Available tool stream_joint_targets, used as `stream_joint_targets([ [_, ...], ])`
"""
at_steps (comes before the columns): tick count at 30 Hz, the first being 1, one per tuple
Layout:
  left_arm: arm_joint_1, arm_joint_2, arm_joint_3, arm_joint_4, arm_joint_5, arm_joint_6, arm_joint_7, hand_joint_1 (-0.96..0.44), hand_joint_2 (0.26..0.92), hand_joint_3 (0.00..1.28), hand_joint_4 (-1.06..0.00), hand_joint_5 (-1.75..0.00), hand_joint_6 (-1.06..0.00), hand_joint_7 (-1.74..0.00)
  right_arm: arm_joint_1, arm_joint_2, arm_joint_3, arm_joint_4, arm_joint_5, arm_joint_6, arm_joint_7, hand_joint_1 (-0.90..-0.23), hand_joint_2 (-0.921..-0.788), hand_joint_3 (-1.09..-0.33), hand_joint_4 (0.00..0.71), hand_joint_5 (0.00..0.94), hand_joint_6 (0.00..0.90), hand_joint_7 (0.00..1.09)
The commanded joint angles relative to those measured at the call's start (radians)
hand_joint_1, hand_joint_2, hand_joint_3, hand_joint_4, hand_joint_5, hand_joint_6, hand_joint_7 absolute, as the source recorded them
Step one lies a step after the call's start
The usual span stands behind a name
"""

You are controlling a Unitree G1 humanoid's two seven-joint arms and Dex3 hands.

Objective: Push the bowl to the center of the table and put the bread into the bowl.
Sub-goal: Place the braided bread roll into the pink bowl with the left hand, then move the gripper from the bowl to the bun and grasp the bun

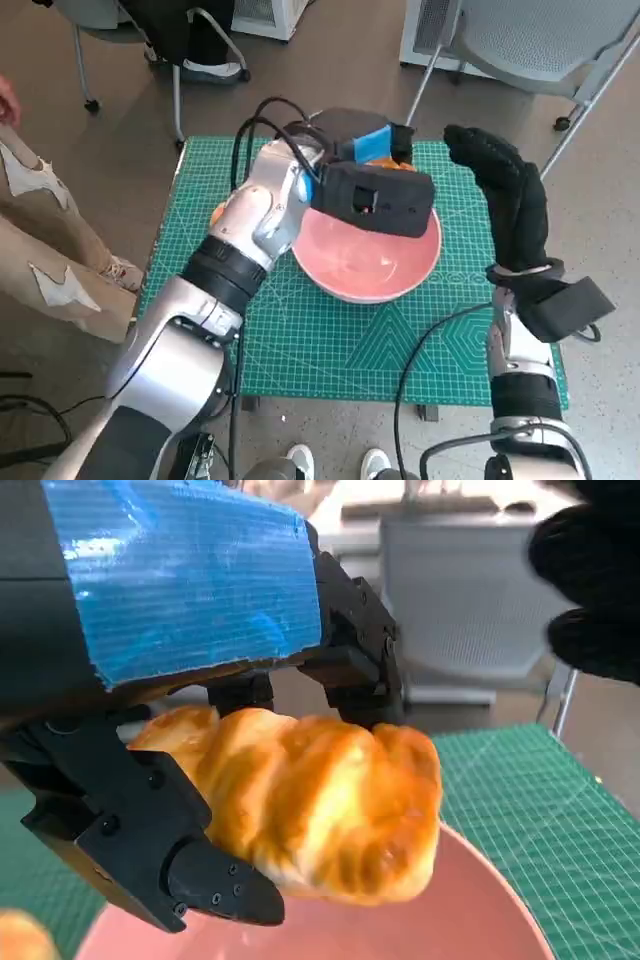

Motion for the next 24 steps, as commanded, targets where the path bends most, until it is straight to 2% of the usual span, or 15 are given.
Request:
stream_joint_targets([
  [1, -0.041, 0.013, -0.034, -0.016, 0.017, 0.019, -0.069, -0.09, 0.752, 0.20, -0.19, -0.41, -0.27, -0.07, 0.022, 0.011, 0.001, 0.009, -0.003, 0.016, -0.009, -0.674, -0.921, -0.832, 0.167, 0.000, 0.005, 0.45],
  [2, -0.038, 0.016, -0.040, -0.024, 0.023, 0.022, -0.071, -0.18, 0.756, 0.17, -0.10, -0.21, -0.24, -0.03, 0.021, 0.011, 0.001, 0.012, -0.003, 0.015, -0.010, -0.674, -0.921, -0.832, 0.167, 0.000, 0.005, 0.45],
  [6, -0.029, 0.024, -0.050, -0.043, 0.031, 0.027, -0.063, -0.28, 0.776, 0.12, -0.02, -0.05, -0.21, -0.01, 0.016, 0.013, 0.002, 0.024, -0.008, 0.011, -0.012, -0.674, -0.921, -0.831, 0.167, 0.000, 0.006, 0.45],
  [13, -0.021, 0.031, -0.050, -0.051, 0.025, 0.023, -0.062, -0.38, 0.799, 0.06, 0.00, 0.00, -0.19, 0.00, 0.006, 0.013, 0.003, 0.045, -0.014, 0.002, -0.010, -0.674, -0.921, -0.832, 0.166, 0.000, 0.006, 0.45],
  [24, -0.012, 0.043, -0.039, -0.072, 0.005, 0.013, -0.079, -0.39, 0.806, 0.04, 0.00, 0.00, -0.18, 0.00, -0.002, 0.012, -0.001, 0.055, -0.009, -0.003, 0.004, -0.679, -0.921, -0.834, 0.166, 0.000, 0.006, 0.45],
])
